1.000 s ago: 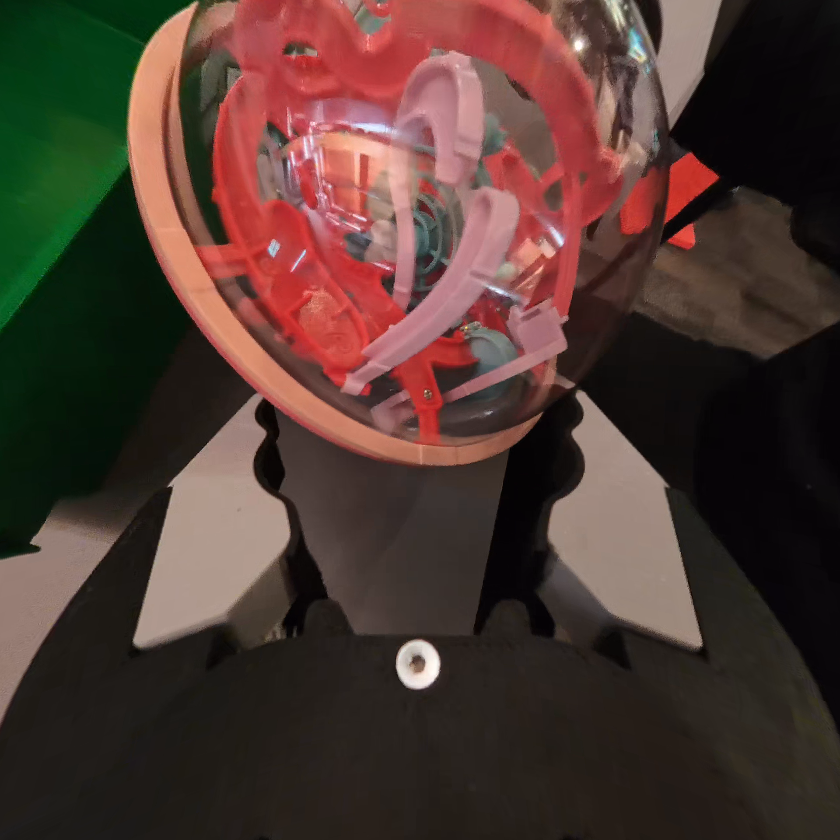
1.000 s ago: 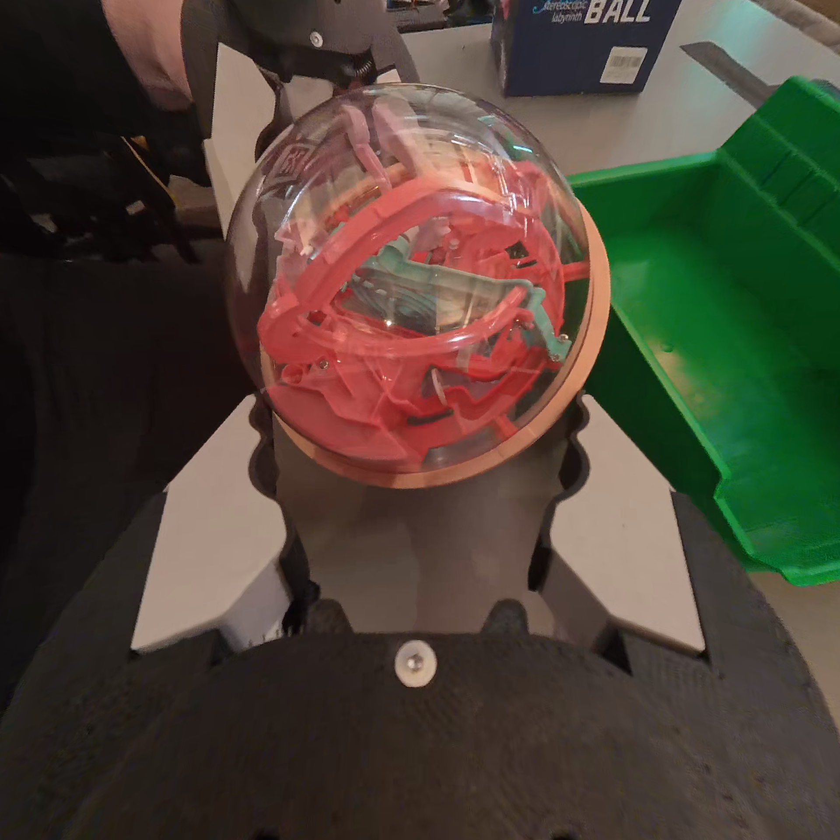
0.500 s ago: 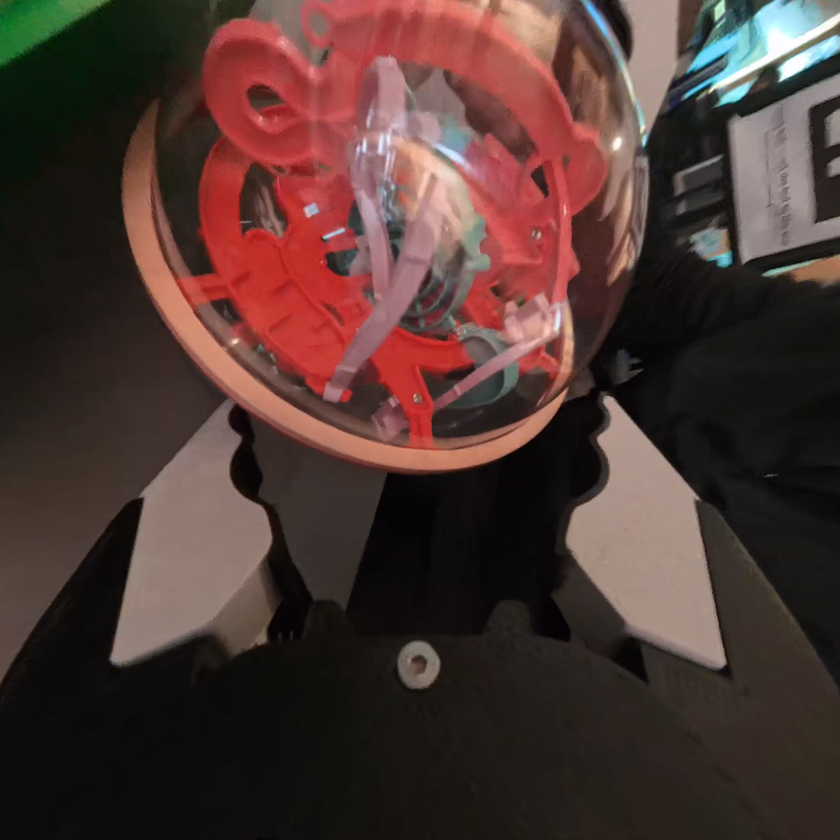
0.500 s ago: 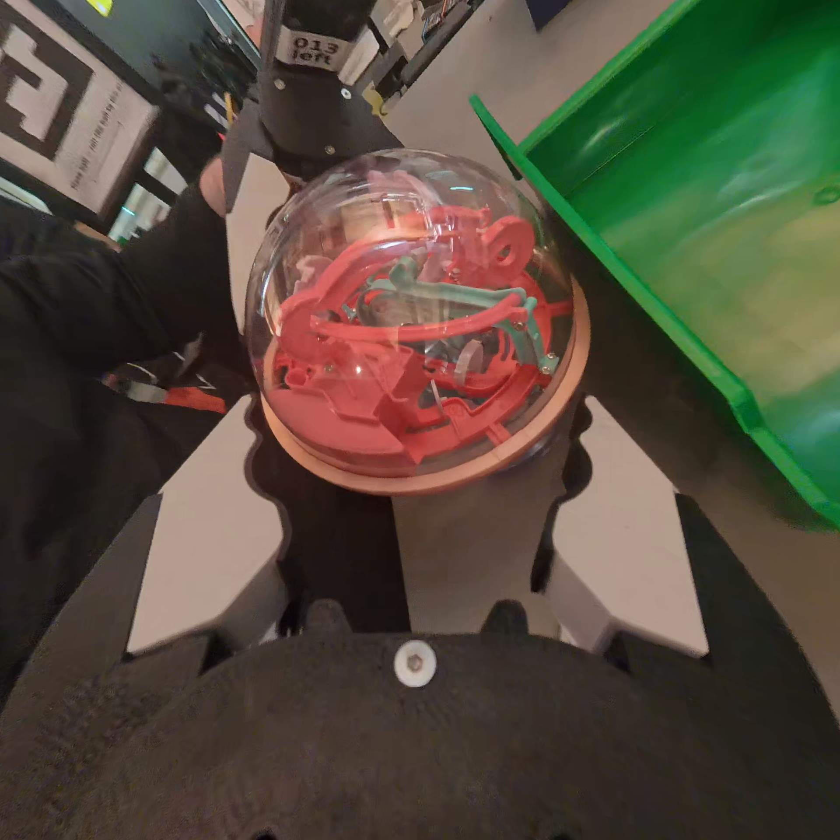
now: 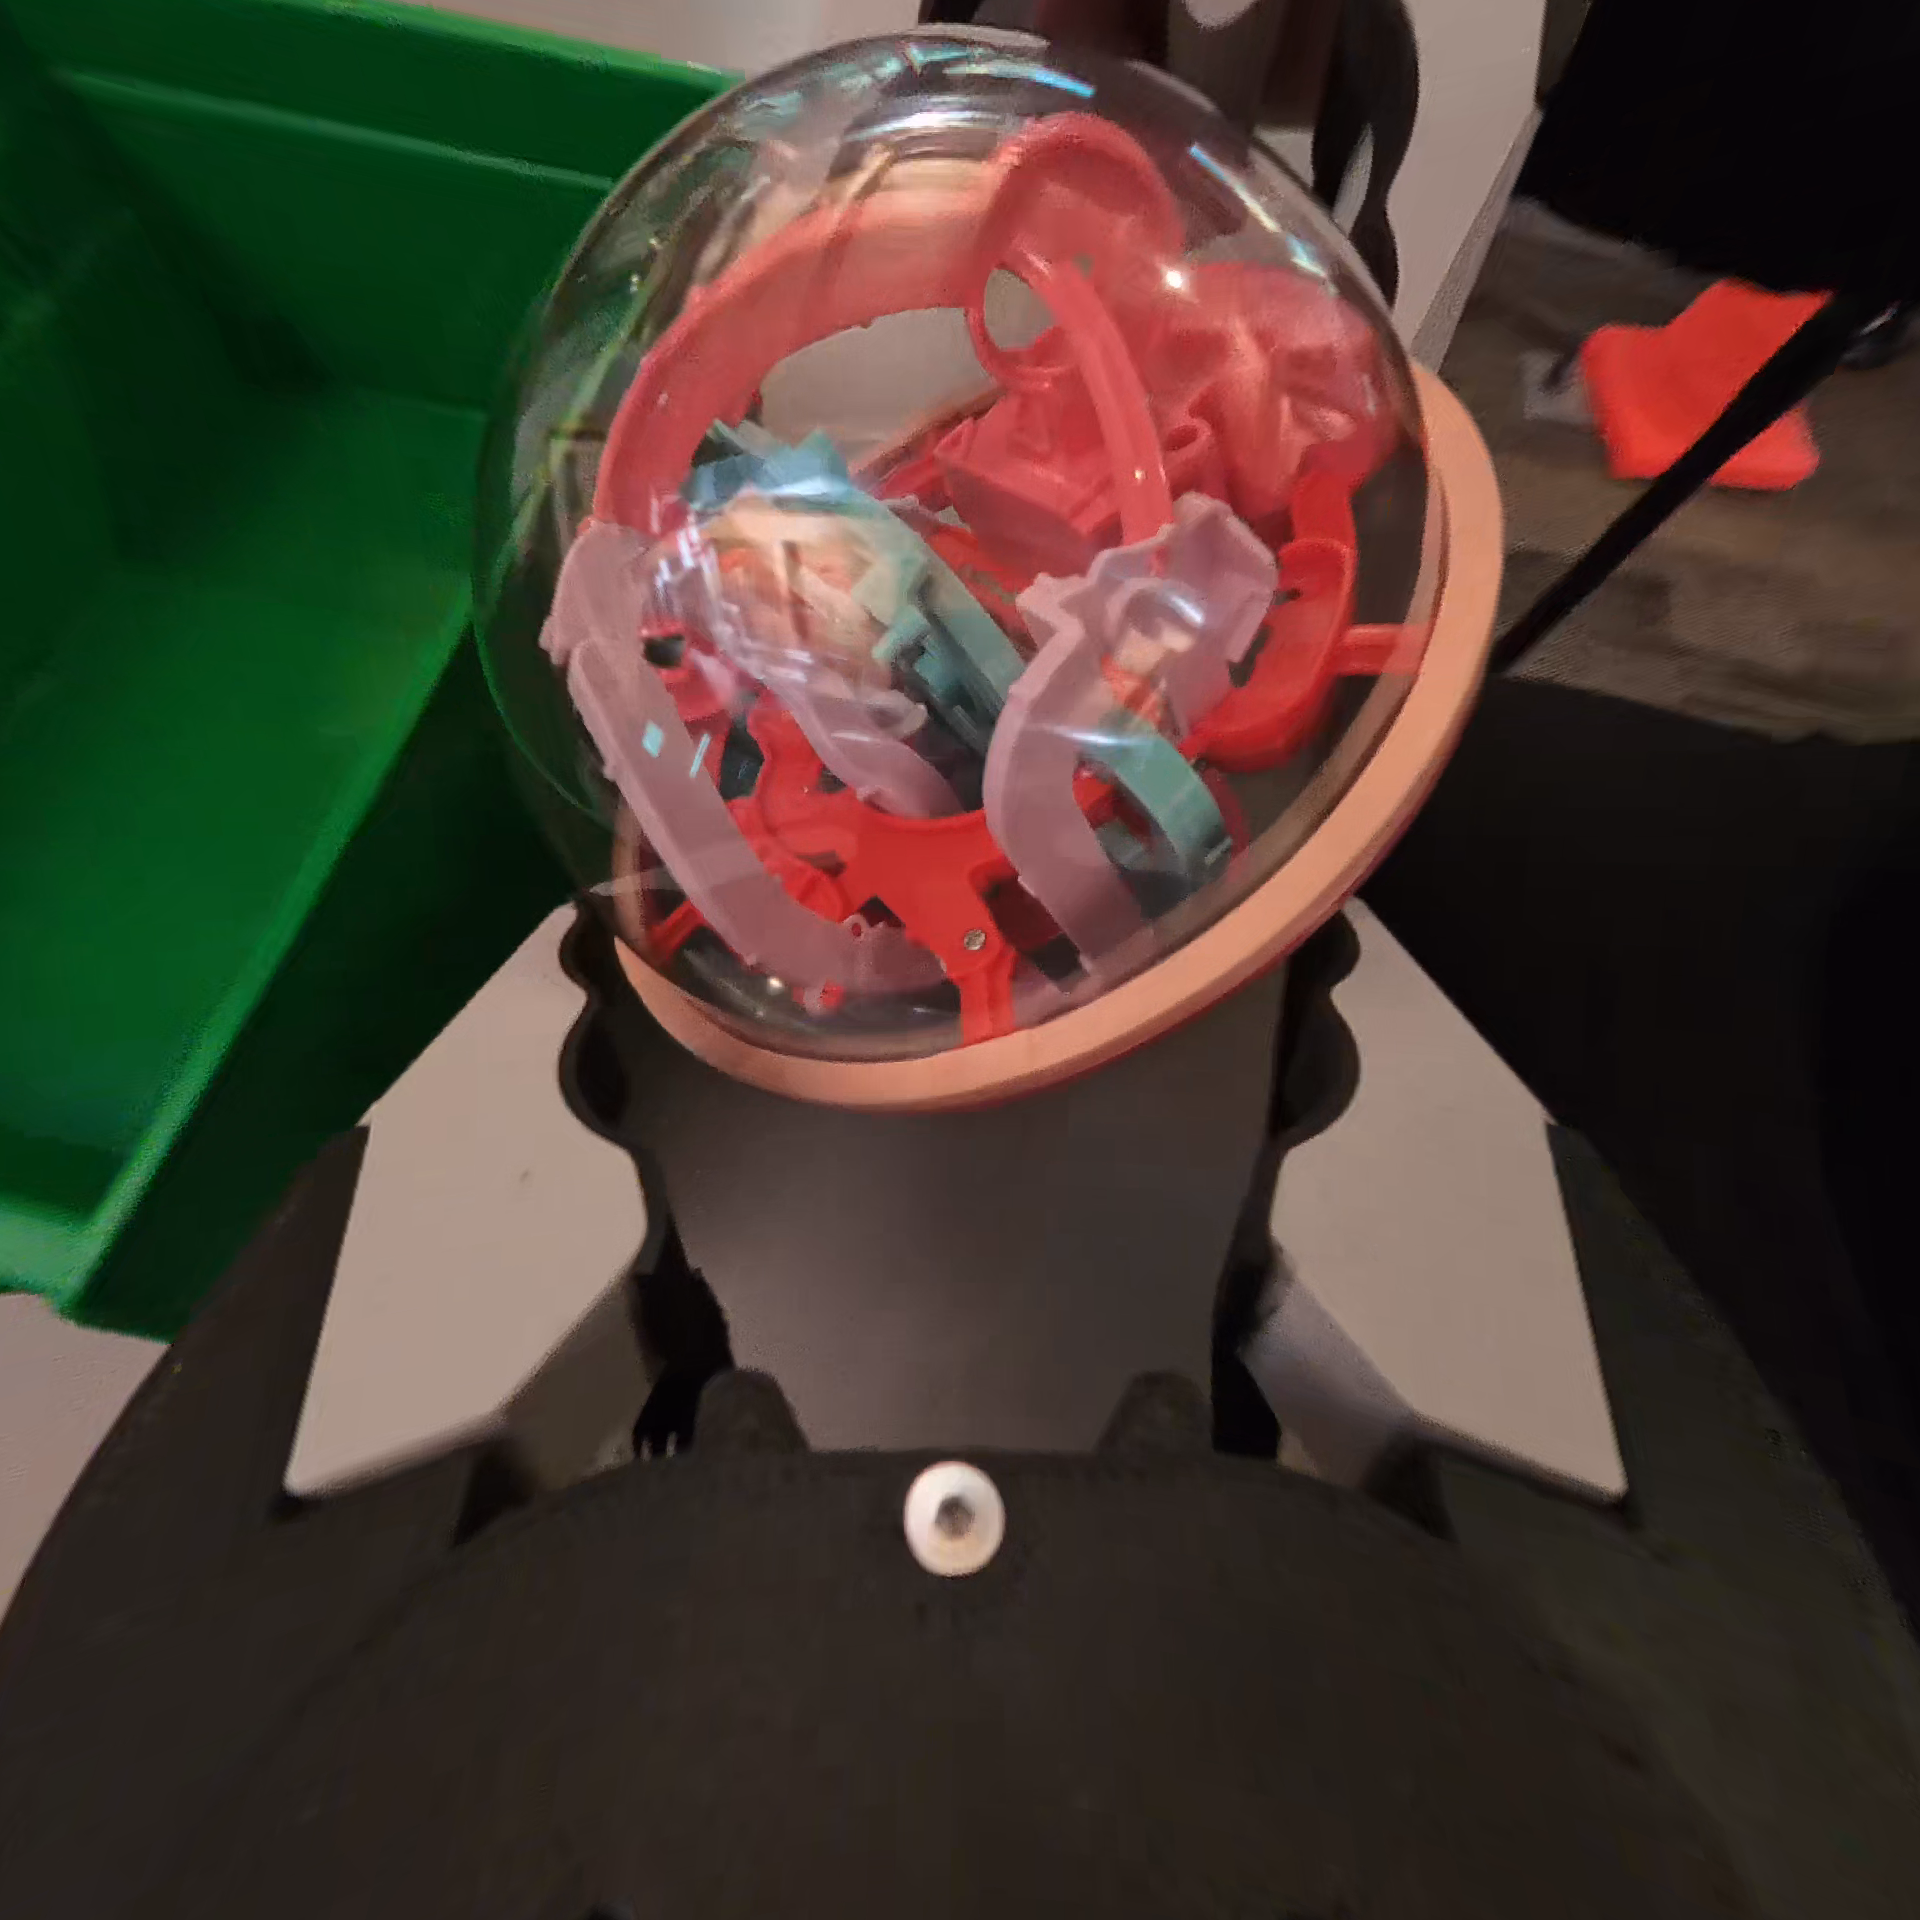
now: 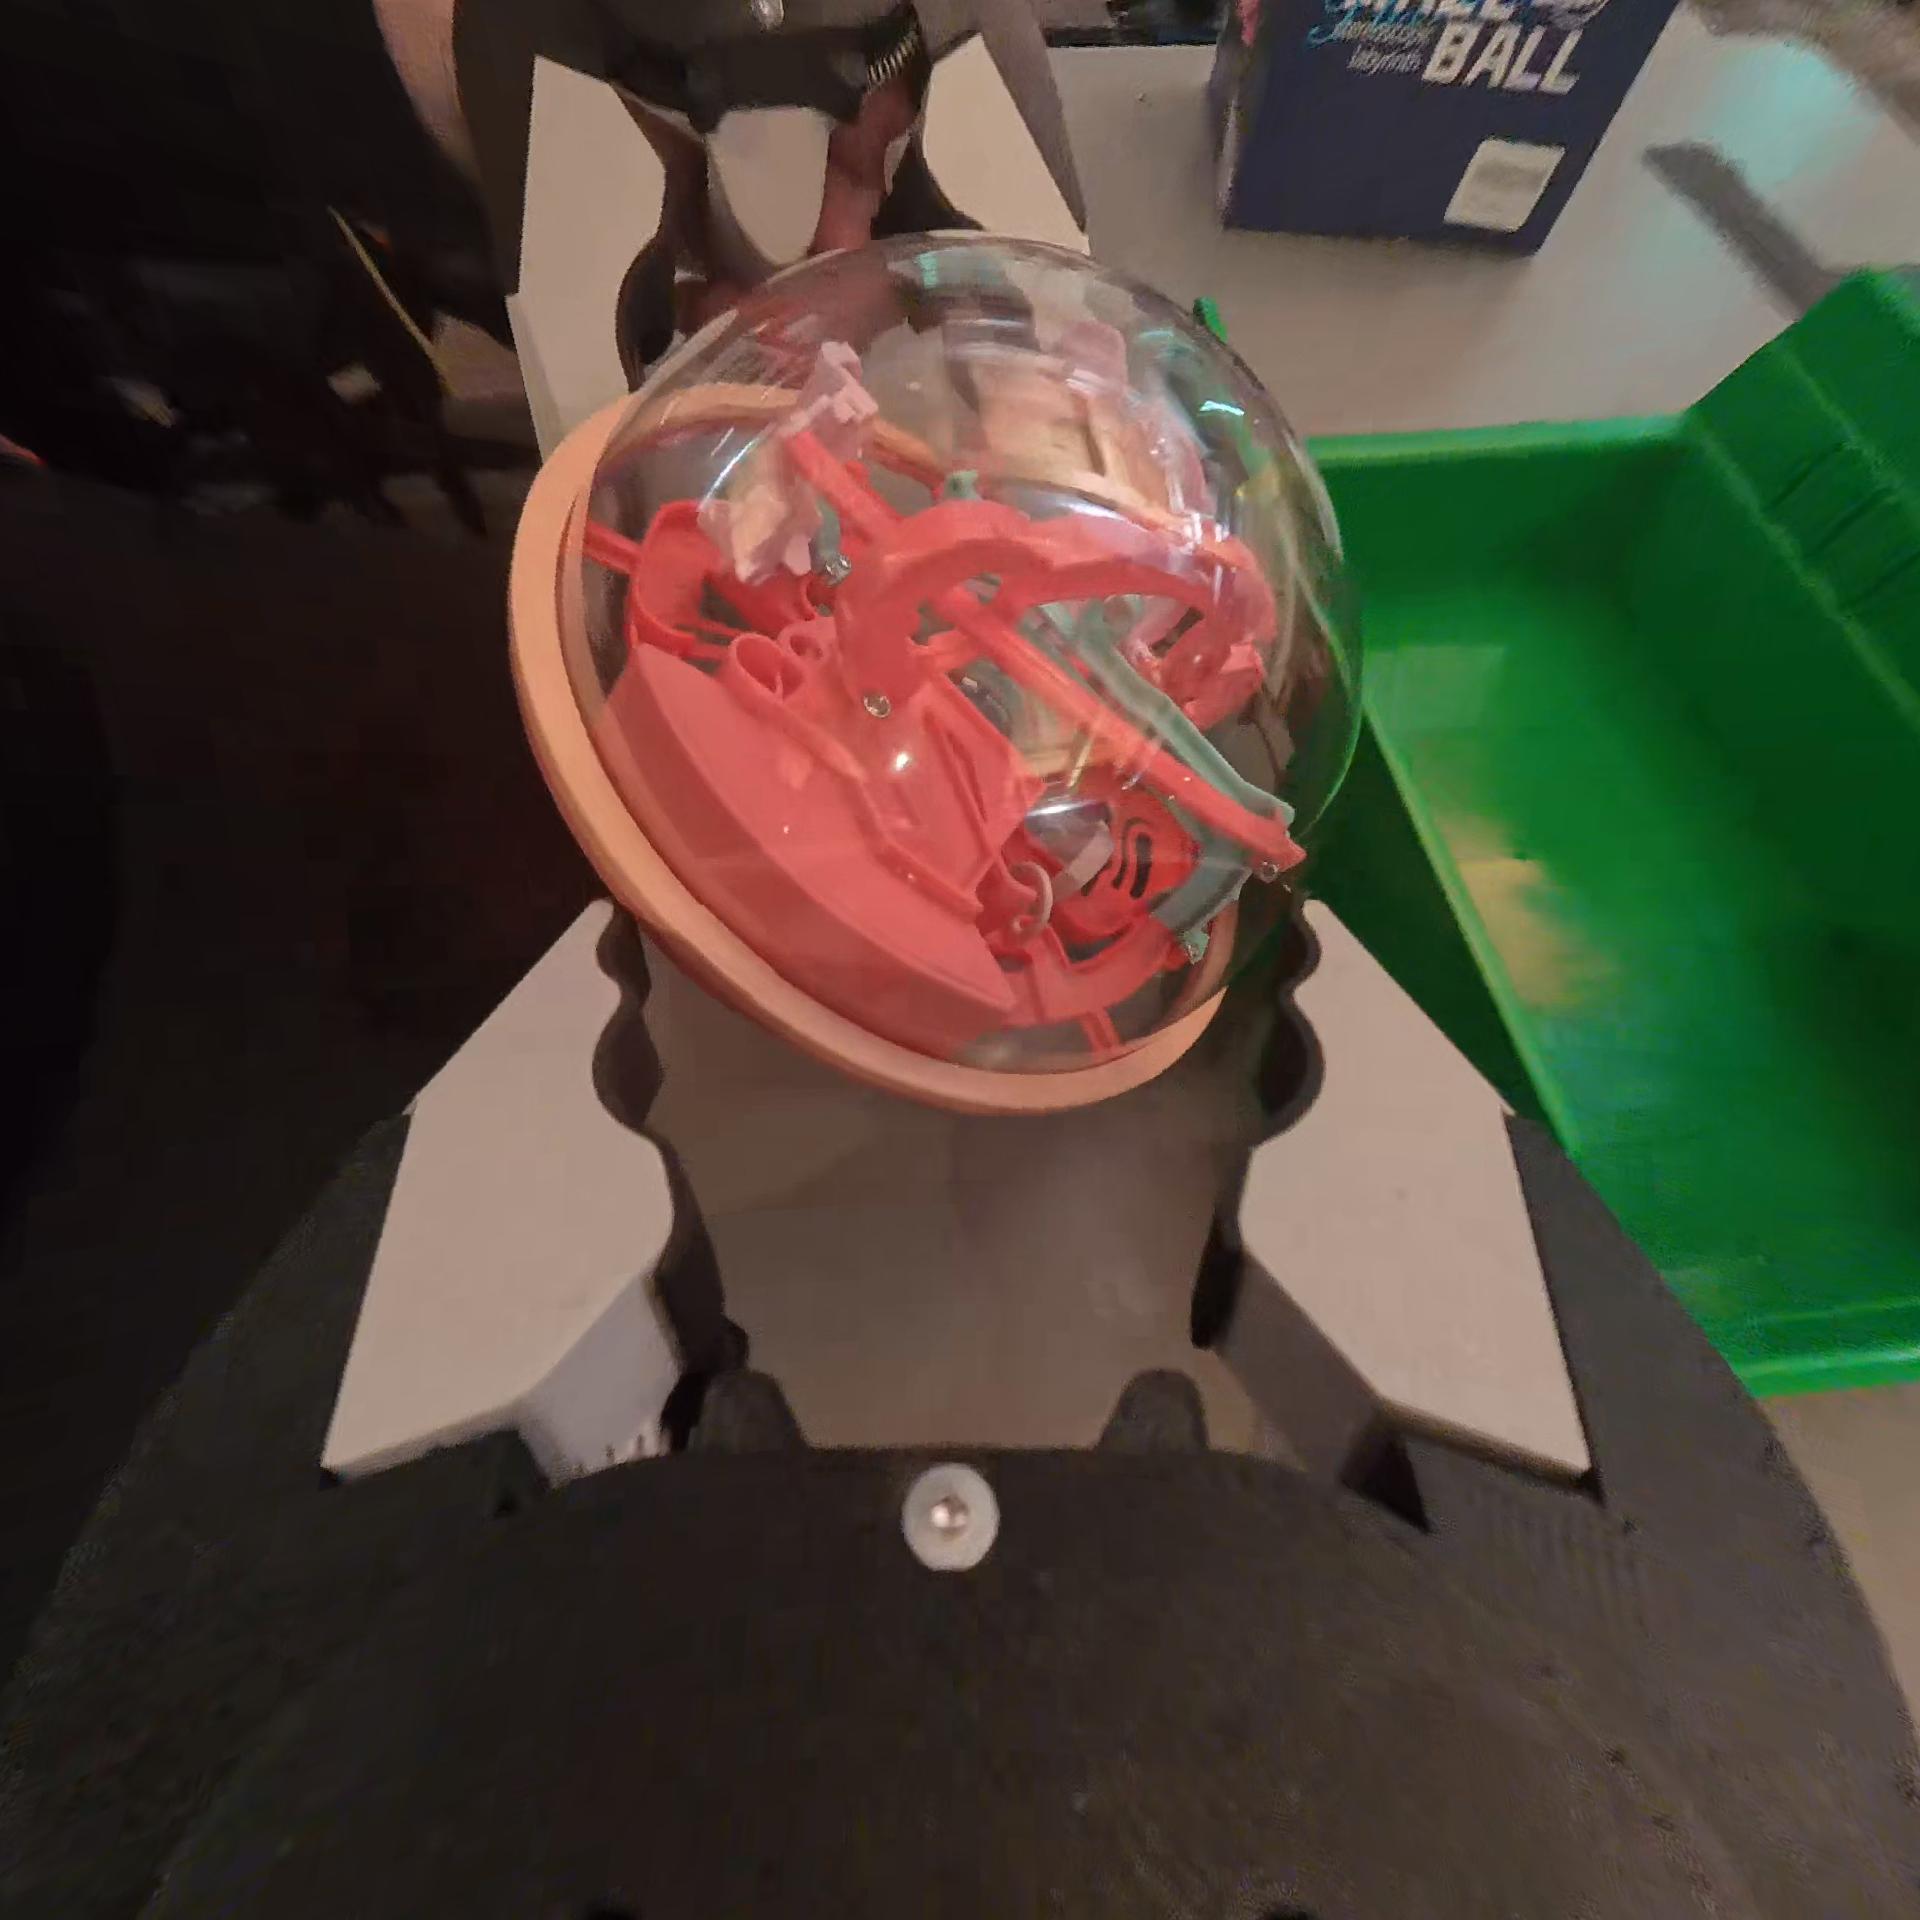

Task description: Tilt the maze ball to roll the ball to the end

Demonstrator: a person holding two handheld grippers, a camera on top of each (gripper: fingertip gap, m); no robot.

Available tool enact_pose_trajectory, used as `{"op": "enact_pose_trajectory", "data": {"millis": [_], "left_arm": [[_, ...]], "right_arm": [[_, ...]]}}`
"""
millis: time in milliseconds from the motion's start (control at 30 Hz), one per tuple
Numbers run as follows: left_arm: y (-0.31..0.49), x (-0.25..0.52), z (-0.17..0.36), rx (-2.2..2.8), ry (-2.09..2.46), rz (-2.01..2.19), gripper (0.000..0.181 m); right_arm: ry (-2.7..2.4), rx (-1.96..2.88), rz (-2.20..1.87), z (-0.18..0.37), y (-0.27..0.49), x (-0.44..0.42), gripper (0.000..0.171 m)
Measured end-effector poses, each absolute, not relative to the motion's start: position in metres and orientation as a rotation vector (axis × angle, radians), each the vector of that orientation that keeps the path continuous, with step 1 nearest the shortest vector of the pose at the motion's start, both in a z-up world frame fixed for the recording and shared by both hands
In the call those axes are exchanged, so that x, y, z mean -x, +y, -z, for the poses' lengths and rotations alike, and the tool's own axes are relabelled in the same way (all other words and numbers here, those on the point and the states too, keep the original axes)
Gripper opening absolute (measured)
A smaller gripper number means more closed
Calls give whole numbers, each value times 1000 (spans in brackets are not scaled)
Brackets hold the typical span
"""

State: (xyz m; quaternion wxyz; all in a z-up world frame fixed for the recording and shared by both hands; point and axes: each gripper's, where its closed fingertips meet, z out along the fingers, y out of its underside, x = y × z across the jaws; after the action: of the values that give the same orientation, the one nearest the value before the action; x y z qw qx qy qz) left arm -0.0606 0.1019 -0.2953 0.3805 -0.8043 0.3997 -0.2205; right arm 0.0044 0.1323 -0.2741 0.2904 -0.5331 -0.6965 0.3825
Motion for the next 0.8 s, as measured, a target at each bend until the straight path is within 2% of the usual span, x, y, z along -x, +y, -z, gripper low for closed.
{"op": "enact_pose_trajectory", "data": {"millis": [167,367,533,733,800], "left_arm": [[90,52,271,2216,837,960,128],[96,50,279,2318,441,1510,130],[101,48,280,2312,481,1451,129],[102,61,281,2279,521,1323,135],[105,69,270,2187,536,1231,128]], "right_arm": [[-1752,1723,-1420,259,125,-9,118],[-1411,2012,-1823,262,145,-2,117],[-1511,1890,-1640,260,148,-3,120],[-1685,1724,-1418,255,143,-10,107],[-1731,1665,-1353,256,144,-15,102]]}}
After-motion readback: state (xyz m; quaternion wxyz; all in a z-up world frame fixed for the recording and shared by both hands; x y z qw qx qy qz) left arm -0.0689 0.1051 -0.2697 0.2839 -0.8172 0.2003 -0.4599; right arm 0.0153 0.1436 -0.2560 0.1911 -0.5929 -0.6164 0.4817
